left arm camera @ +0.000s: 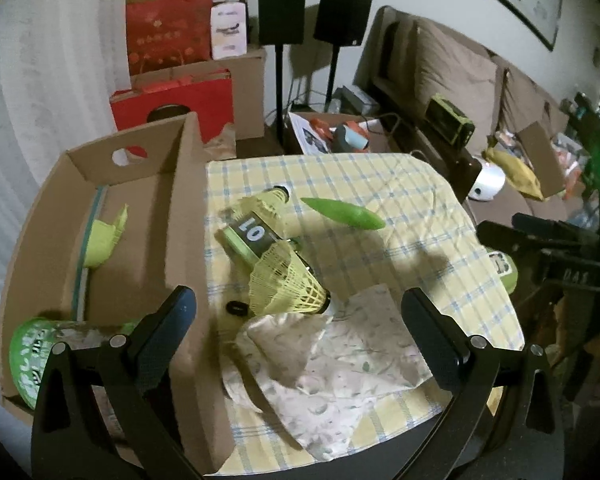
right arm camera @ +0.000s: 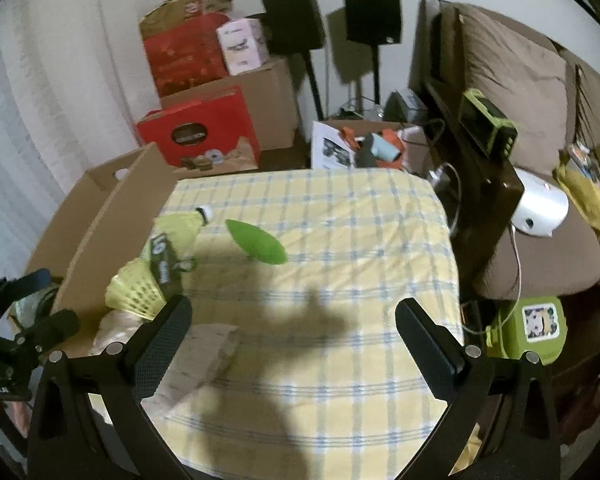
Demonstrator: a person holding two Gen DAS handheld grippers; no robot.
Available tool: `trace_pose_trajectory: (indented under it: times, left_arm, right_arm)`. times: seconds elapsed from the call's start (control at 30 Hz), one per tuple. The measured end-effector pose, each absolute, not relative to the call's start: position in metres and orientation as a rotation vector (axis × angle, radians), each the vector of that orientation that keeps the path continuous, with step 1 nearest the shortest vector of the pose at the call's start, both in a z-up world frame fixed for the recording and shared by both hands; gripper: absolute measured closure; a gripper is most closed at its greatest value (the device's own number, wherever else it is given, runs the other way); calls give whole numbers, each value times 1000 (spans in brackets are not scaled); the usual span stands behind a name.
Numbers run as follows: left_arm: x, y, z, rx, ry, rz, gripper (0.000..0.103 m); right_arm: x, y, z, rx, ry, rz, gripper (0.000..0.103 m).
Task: Organize objects
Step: 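Withdraw the left tool from the box while moving the right tool toward the yellow shuttlecocks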
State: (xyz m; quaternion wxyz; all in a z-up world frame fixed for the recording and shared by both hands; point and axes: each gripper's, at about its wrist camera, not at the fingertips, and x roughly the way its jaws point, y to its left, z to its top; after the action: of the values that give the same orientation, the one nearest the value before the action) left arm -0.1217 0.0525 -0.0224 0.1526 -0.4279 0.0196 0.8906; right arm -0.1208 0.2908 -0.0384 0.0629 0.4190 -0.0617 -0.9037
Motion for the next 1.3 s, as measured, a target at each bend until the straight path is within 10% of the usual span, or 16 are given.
trace_pose_trajectory:
  times: [0.43,0.9,1.3]
  left_arm:
    - [-156,58,-29,-1302,4,2547,2]
    - [-184,76,-56,-1480,173,2454,49]
    - [-190,79,-71,-1548,126,2375,65]
  right_arm:
    - [-122,352,-31,1276,-285,-2821,1]
    - [-126,328,-54,1315,-254,-2742,1]
    - [-132,298,-66,1294,-204,-2638,1]
